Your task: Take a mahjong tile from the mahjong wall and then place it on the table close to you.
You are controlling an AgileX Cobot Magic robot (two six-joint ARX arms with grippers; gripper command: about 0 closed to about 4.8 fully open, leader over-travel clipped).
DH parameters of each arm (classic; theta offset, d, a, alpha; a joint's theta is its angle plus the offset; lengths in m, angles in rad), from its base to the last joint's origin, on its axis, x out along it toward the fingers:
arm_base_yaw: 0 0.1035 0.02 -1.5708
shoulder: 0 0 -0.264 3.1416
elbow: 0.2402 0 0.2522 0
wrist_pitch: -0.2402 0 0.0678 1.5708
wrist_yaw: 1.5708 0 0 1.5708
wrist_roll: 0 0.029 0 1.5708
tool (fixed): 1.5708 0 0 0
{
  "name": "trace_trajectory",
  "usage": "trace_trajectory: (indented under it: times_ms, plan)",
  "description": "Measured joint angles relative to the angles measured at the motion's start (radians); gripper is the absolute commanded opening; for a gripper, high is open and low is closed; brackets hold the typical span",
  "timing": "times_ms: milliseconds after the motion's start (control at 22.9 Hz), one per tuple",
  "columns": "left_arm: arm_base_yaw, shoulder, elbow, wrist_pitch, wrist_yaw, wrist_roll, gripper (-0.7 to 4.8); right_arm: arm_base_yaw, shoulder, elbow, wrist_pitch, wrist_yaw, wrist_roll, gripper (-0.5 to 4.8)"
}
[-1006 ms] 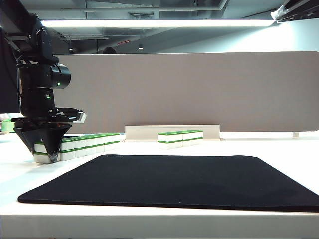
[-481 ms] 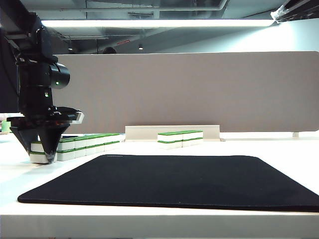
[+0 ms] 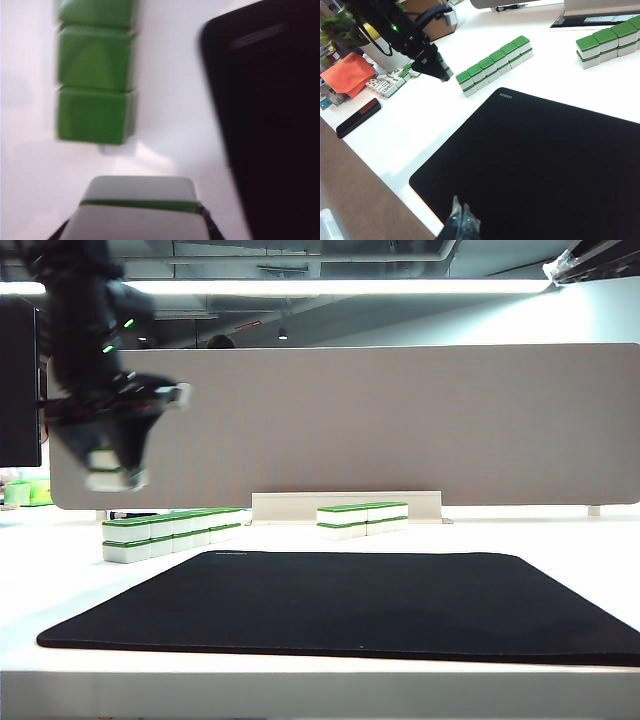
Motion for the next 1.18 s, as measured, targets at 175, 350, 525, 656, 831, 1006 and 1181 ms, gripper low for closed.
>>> trace_trajectory:
  times_ms: [175,350,525,656,831,1006,1181]
  plan:
    - [-0.1,-0.001,0.003,0.016,0.008,0.004,2.0,0.0,0.0,0.0,0.0,0.0,0.0,-0.01]
    - [-0.202,0.005,0.001,0.039,0.01,0.026,2.0,0.0,0.0,0.0,0.0,0.0,0.0,-0.01]
    - [-0.303,0.005,0.0,0.104,0.01,0.08,2.0,0.0,-0.001,0.0,0.0,0.0,0.0,-0.01]
    - [-0.369,0.005,0.0,0.159,0.01,0.094,2.0,0.0,-0.001,0.0,0.0,0.0,0.0,-0.01]
    - [-0.468,0.005,0.0,0.237,0.012,0.126,2.0,0.0,-0.003,0.0,-0.001,-0.026,0.0,-0.01]
    - [-0.519,0.021,0.0,0.244,0.016,0.178,2.0,0.0,-0.011,0.0,-0.006,-0.027,0.0,-0.01]
    - [-0.552,0.07,-0.002,0.235,0.089,0.193,2.0,0.0,-0.022,0.0,-0.015,-0.027,0.0,-0.01]
